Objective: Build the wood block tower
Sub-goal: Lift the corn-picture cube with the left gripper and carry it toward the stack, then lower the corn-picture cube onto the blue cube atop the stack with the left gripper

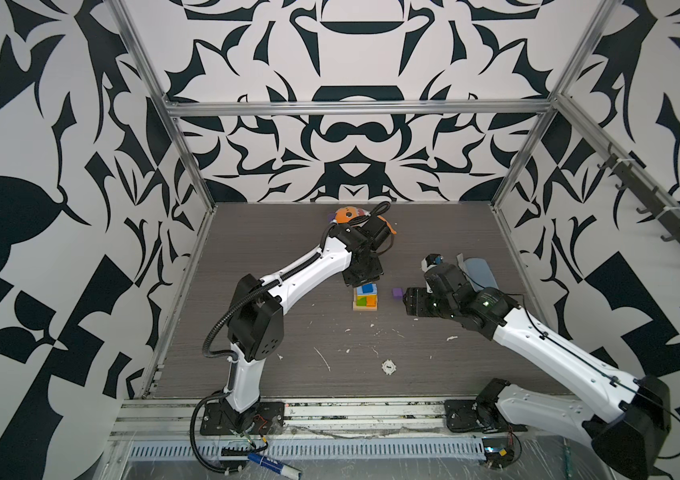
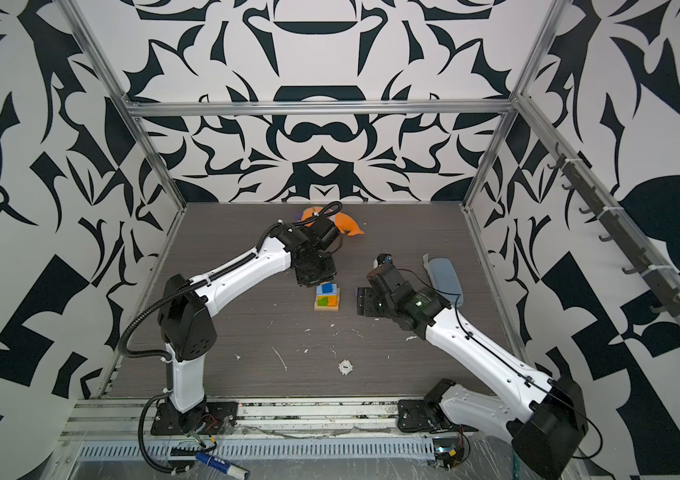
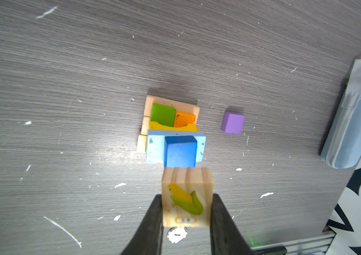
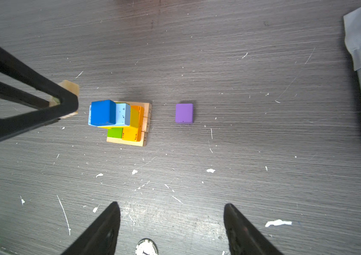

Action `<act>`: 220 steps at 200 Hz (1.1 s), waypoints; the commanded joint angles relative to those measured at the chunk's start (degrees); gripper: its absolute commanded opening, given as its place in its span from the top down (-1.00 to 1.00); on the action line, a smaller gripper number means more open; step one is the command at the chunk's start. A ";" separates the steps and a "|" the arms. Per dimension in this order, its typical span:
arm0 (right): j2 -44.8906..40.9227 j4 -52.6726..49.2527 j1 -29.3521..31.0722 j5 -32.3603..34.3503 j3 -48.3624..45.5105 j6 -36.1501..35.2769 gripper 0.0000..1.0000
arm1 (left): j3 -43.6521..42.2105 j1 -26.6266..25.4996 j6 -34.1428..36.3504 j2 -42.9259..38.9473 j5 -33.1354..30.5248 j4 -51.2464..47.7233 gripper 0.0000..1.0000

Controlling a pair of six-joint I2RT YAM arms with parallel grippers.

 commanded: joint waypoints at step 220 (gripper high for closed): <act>-1.92 0.37 -1.10 -0.11 -1.30 -0.55 -0.56 | -0.35 -0.50 0.08 4.47 -0.72 -1.06 0.33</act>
